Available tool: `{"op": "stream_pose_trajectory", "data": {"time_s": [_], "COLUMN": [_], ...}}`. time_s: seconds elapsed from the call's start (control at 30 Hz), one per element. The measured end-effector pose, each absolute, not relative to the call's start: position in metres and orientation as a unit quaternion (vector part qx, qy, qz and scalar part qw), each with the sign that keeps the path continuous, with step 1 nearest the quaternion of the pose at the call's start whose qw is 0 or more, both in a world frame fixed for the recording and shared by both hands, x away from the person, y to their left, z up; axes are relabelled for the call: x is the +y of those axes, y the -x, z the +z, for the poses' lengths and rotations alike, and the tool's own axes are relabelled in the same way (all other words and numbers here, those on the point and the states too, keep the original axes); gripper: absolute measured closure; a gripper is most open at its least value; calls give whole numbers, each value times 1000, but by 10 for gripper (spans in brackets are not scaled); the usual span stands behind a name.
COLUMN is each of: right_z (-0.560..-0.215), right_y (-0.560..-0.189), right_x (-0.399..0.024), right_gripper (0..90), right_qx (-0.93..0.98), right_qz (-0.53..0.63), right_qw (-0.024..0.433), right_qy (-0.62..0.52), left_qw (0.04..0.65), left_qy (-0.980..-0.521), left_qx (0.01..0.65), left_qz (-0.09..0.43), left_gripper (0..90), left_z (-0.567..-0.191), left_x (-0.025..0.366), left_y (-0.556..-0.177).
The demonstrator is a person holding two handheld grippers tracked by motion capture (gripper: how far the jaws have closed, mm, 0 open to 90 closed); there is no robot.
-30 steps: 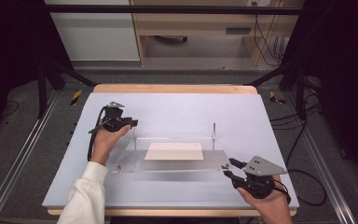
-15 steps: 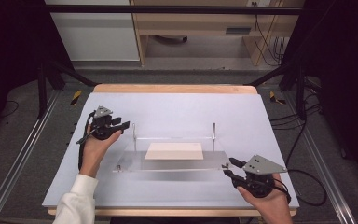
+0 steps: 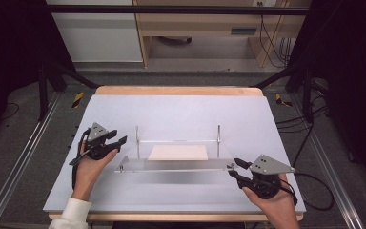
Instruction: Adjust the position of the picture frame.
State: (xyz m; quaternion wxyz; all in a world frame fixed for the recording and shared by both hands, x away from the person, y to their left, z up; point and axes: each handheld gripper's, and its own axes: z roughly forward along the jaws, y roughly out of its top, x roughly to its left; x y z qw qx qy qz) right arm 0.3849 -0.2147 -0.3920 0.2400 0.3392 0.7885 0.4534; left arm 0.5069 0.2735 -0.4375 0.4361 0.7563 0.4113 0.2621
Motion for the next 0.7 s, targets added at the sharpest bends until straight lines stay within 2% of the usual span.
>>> {"op": "stream_pose_trajectory", "data": {"time_s": [0.53, 0.7], "right_z": [-384, -382], "right_y": [-393, -395], "right_x": [-214, -213], "right_gripper": [600, 601], "right_qx": [785, 788], "right_qz": [455, 450], "right_qw": [242, 243], "right_qy": [-344, -344], "left_qw": [445, 441], "left_qy": [-764, -771], "left_qx": [381, 372], "left_qz": [272, 268], "left_gripper": [445, 529], "left_z": [-451, -450], "left_x": [276, 271], "left_y": [-476, -464]}}
